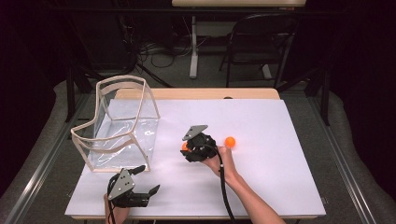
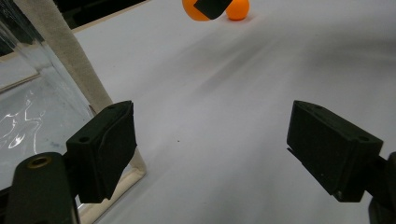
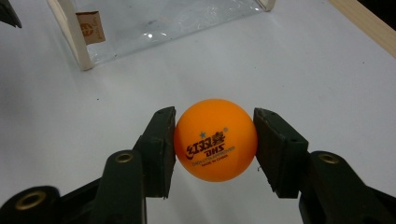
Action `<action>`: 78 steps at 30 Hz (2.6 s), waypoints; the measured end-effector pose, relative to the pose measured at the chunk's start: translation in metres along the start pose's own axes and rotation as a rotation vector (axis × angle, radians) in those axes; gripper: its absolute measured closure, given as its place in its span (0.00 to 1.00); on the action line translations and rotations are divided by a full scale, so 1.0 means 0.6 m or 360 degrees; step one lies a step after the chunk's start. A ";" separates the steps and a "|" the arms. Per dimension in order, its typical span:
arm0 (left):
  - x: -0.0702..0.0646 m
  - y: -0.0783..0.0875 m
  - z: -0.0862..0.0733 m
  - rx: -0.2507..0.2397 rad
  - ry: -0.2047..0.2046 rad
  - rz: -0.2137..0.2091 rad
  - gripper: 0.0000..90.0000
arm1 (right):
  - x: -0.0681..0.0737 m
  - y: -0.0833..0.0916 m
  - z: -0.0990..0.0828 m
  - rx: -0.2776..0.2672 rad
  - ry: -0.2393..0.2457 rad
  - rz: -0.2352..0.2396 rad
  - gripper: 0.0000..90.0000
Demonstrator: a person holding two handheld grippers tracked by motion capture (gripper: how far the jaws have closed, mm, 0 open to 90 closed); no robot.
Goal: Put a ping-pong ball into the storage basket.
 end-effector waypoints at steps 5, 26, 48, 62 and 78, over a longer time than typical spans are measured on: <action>0.000 0.000 0.000 -0.0001 0.0001 0.0000 0.17 | 0.001 0.000 0.007 0.0001 0.0012 0.0001 0.56; 0.000 0.000 0.000 -0.0002 0.0003 -0.0002 0.17 | 0.006 0.003 0.037 -0.0014 0.0052 0.0004 0.56; 0.001 0.000 0.000 -0.0003 0.0004 -0.0004 0.17 | 0.011 0.010 0.067 -0.0038 0.0088 0.0007 0.56; 0.001 0.000 0.000 -0.0004 0.0003 -0.0005 0.17 | 0.008 0.011 0.085 -0.0037 0.0109 0.0006 0.56; 0.003 0.002 -0.001 -0.0003 0.0007 0.0000 0.17 | 0.004 0.013 0.107 -0.0046 0.0117 0.0012 0.56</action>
Point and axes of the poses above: each handheld gripper's, and its own axes: y roughly backward along the jaws, z roughly out of its top, x roughly to its left, the point moved 8 cm from there along -y, roughly forward along the jaws, and after that the axes turned 12 degrees about x, right-handed, at the moved point
